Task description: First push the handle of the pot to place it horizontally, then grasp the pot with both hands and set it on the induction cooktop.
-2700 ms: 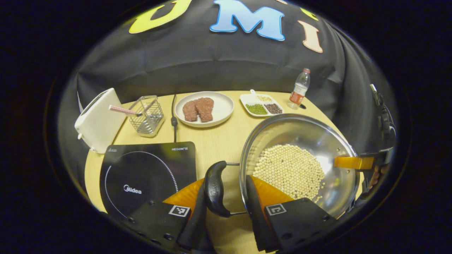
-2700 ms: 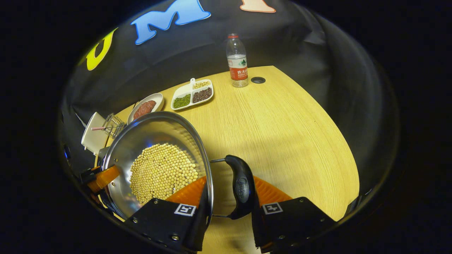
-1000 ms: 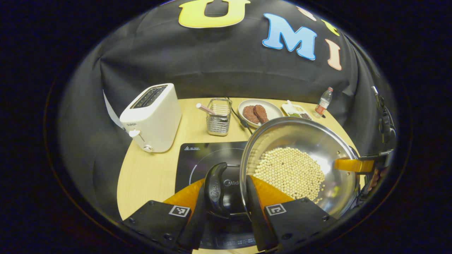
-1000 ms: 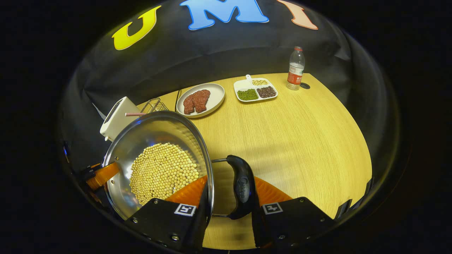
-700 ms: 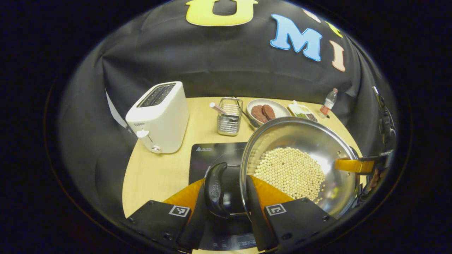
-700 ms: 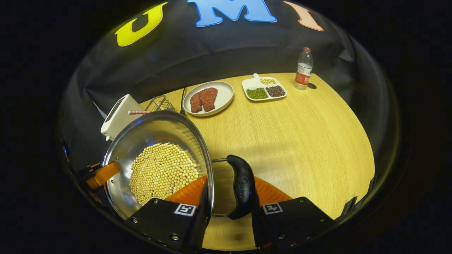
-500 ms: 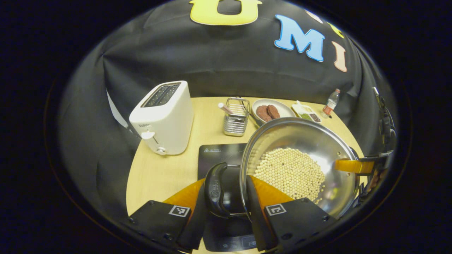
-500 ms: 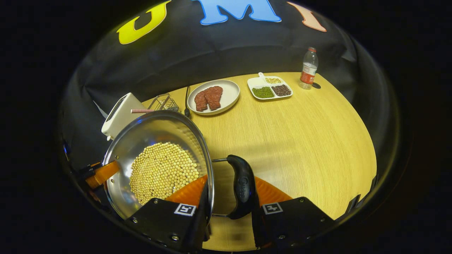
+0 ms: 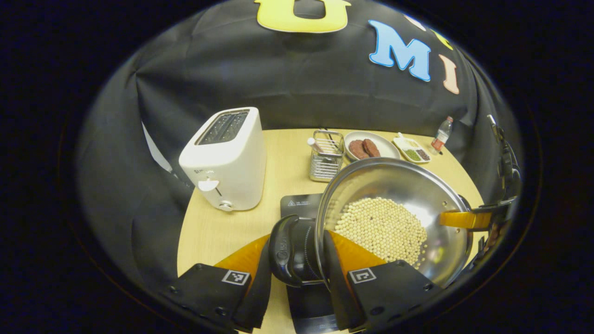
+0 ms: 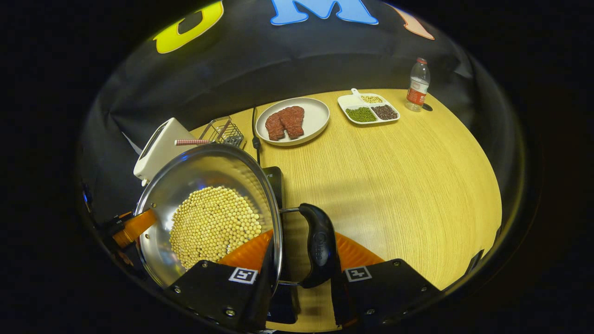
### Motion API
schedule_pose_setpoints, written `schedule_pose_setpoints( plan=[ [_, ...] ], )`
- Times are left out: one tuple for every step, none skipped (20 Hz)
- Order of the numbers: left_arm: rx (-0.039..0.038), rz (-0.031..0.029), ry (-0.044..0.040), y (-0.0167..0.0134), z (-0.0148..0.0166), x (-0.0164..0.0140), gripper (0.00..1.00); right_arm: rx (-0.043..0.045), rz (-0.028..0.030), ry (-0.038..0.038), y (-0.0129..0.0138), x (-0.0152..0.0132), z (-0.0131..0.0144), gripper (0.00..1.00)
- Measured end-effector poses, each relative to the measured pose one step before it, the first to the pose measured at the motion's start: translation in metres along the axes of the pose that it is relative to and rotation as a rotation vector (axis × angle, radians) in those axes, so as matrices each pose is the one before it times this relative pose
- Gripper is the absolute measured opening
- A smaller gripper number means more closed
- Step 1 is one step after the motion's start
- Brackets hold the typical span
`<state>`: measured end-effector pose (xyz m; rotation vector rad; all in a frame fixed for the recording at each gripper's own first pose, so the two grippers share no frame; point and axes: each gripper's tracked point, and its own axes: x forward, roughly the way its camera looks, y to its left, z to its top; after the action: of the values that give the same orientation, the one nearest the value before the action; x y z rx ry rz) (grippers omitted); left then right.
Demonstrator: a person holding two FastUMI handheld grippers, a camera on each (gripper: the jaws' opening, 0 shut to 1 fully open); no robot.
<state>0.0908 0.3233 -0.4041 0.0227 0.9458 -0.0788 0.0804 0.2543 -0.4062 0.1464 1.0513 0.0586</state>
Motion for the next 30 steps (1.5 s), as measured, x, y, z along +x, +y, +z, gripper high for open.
schedule_pose_setpoints(
  plan=[
    [-0.00514,0.00012,0.00129,0.00343,-0.00049,0.00129,0.63,-0.00169,0.00190,0.00034,0.00359,0.00160,-0.00082,0.54],
    [-0.00068,0.00129,-0.00297,0.00260,0.00028,0.00033,0.64,-0.00005,0.00070,-0.00054,0.00223,0.00165,0.00038,0.54],
    [-0.00063,0.00219,0.00030,0.00352,-0.00139,0.00165,0.60,-0.00180,0.00021,-0.00137,0.00261,0.00249,-0.00025,0.53],
    [-0.00292,0.00247,0.00177,0.00312,-0.00073,0.00148,0.60,-0.00288,0.00010,0.00176,0.00146,0.00148,-0.00059,0.54],
    [-0.00251,0.00165,0.00312,0.00203,-0.00164,0.00072,0.64,0.00020,0.00102,0.00203,0.00261,0.00267,-0.00052,0.54],
    [-0.00263,0.00115,-0.00053,0.00232,0.00000,0.00197,0.60,0.00019,-0.00033,0.00250,0.00092,0.00122,-0.00067,0.54],
    [0.00082,0.00015,-0.00205,0.00126,-0.00089,0.00061,0.64,-0.00031,-0.00047,-0.00131,0.00104,0.00132,0.00001,0.54],
    [-0.00111,-0.00170,-0.00111,0.00017,0.00018,0.00111,0.60,-0.00180,-0.00184,-0.00293,0.00041,0.00094,0.00161,0.53],
    [-0.00013,-0.00165,-0.00345,0.00081,0.00012,0.00009,0.60,-0.00002,-0.00168,-0.00394,0.00122,0.00035,-0.00022,0.54],
    [-0.00161,-0.00047,-0.00360,0.00132,0.00077,0.00117,0.60,0.00077,-0.00200,-0.00010,0.00033,0.00057,0.00053,0.54],
    [-0.00394,-0.00143,-0.00032,0.00129,-0.00071,0.00150,0.64,-0.00047,-0.00181,-0.00216,0.00047,0.00032,-0.00006,0.54],
    [-0.00441,-0.00176,0.00019,0.00014,-0.00053,0.00122,0.64,-0.00295,-0.00227,-0.00212,0.00023,0.00082,0.00093,0.54],
    [-0.00220,-0.00120,0.00115,0.00151,-0.00141,-0.00031,0.63,-0.00123,-0.00042,-0.00375,-0.00034,0.00094,0.00028,0.54],
    [-0.00233,-0.00096,-0.00034,-0.00049,-0.00110,0.00042,0.63,-0.00029,-0.00143,-0.00133,0.00014,0.00189,0.00040,0.54],
    [-0.00067,-0.00190,0.00231,0.00030,-0.00121,0.00034,0.63,-0.00215,-0.00019,-0.00068,0.00001,0.00133,-0.00060,0.54],
    [0.00072,-0.00172,0.00419,-0.00048,-0.00244,0.00118,0.64,-0.00154,-0.00018,0.00248,-0.00057,0.00099,-0.00081,0.54],
    [0.00009,-0.00203,0.00021,0.00012,0.00053,0.00180,0.64,-0.00195,-0.00078,0.00170,-0.00012,0.00092,-0.00120,0.54],
    [0.00034,-0.00178,-0.00028,0.00000,-0.00004,0.00321,0.60,-0.00002,0.00011,-0.00221,0.00010,0.00083,0.00022,0.54],
    [-0.00040,-0.00136,0.00006,0.00075,-0.00034,0.00113,0.60,0.00057,-0.00085,0.00070,-0.00101,0.00120,-0.00131,0.54],
    [0.00033,-0.00050,0.00136,0.00012,-0.00188,0.00132,0.60,0.00015,-0.00087,0.00335,-0.00012,0.00129,-0.00029,0.53],
    [-0.00082,-0.00127,-0.00239,-0.00104,0.00118,-0.00140,0.63,-0.00099,0.00052,-0.00514,0.00089,-0.00044,0.00117,0.54],
    [0.00024,-0.00120,-0.00086,-0.00001,0.00032,0.00116,0.64,-0.00002,-0.00098,-0.00153,-0.00031,0.00121,0.00022,0.54],
    [-0.00331,-0.00134,0.00355,0.00059,-0.00225,-0.00051,0.62,-0.00098,-0.00147,-0.00376,0.00006,-0.00080,-0.00024,0.54],
    [-0.00681,-0.00230,0.00331,-0.00010,-0.00133,-0.00184,0.60,-0.00383,-0.00141,-0.00193,-0.00034,-0.00010,-0.00005,0.54],
    [-0.00334,-0.00129,0.00202,0.00075,-0.00111,-0.00088,0.60,-0.00383,0.00123,0.00059,-0.00021,0.00085,-0.00130,0.48],
    [-0.00219,-0.00352,-0.00160,0.00060,-0.00140,-0.00134,0.64,0.00002,0.00341,0.00019,-0.00045,0.00138,-0.00086,0.54],
    [-0.00454,-0.00398,-0.00216,0.00026,-0.00090,-0.00148,0.63,0.00481,0.00560,-0.00598,0.00079,0.00013,0.00031,0.48],
    [-0.01332,-0.00632,-0.00562,0.00049,-0.00014,0.00064,0.64,-0.00382,-0.00260,-0.00318,-0.00135,0.00316,0.00060,0.48],
    [-0.01486,-0.00599,-0.00769,0.00036,0.00101,-0.00113,0.64,-0.00570,-0.00151,-0.00585,-0.00006,-0.00244,0.00101,0.54],
    [-0.00867,-0.00367,-0.00131,0.00005,-0.00077,0.00148,0.61,0.00024,0.00191,0.00098,0.00006,-0.00021,0.00043,0.55]
  ],
)
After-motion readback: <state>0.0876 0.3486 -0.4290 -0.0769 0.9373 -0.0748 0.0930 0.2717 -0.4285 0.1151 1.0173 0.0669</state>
